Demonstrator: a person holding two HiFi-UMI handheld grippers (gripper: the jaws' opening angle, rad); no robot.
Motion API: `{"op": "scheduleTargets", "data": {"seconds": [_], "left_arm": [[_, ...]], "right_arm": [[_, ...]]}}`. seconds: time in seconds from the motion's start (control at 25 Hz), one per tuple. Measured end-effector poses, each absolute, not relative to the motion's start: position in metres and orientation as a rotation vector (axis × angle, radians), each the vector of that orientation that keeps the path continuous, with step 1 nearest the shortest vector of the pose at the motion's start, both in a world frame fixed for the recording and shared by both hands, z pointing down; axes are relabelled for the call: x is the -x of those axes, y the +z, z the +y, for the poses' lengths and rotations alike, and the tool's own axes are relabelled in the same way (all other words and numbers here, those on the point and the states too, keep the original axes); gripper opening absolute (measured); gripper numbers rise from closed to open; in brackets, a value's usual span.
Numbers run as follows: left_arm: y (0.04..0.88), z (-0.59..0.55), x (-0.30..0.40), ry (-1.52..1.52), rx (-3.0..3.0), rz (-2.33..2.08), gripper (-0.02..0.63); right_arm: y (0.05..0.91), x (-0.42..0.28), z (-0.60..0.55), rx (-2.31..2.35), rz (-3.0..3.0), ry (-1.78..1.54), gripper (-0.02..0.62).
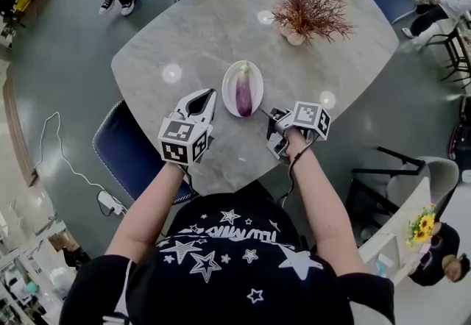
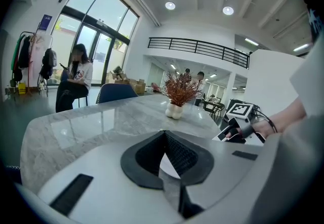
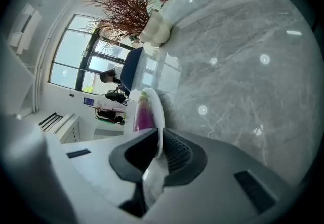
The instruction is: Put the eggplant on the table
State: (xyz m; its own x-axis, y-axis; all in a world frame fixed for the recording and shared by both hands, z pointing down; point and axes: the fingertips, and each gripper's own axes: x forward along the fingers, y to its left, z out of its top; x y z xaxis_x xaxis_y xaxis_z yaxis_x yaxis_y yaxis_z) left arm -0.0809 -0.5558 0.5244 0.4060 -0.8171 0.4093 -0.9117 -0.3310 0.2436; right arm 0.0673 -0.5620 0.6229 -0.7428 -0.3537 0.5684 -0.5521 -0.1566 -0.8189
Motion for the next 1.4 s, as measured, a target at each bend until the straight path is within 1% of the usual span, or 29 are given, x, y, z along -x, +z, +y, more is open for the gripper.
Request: {"op": "scheduleTargets", "data": {"seconds": [0.6,1.0,1.28,1.4], "left_arm": [[0.484,-0.478,0.079,0.243,-2.345,-1.444,0.008],[0.455,-0.411,0.078,0.218,-2.451,-1.372,0.007],[0.450,-0.373,0.060,0.220,-2.518,-1.265,0.008],[0.450,-0.362,0.048,0.220,-2.531,-1.231,0.008]], "right_arm": [[0.566,-0.059,-0.493,-1.170,-2.082,2.045,0.026],[0.522,-0.044,-0.419,-1.219,-2.244,1.892,0.025],[0.500,-0.048,-0.374,-1.309,-2.325,1.704,0.025],[0.488,-0.054,-0.361,-1.346,-2.372,1.574,0.025]]}}
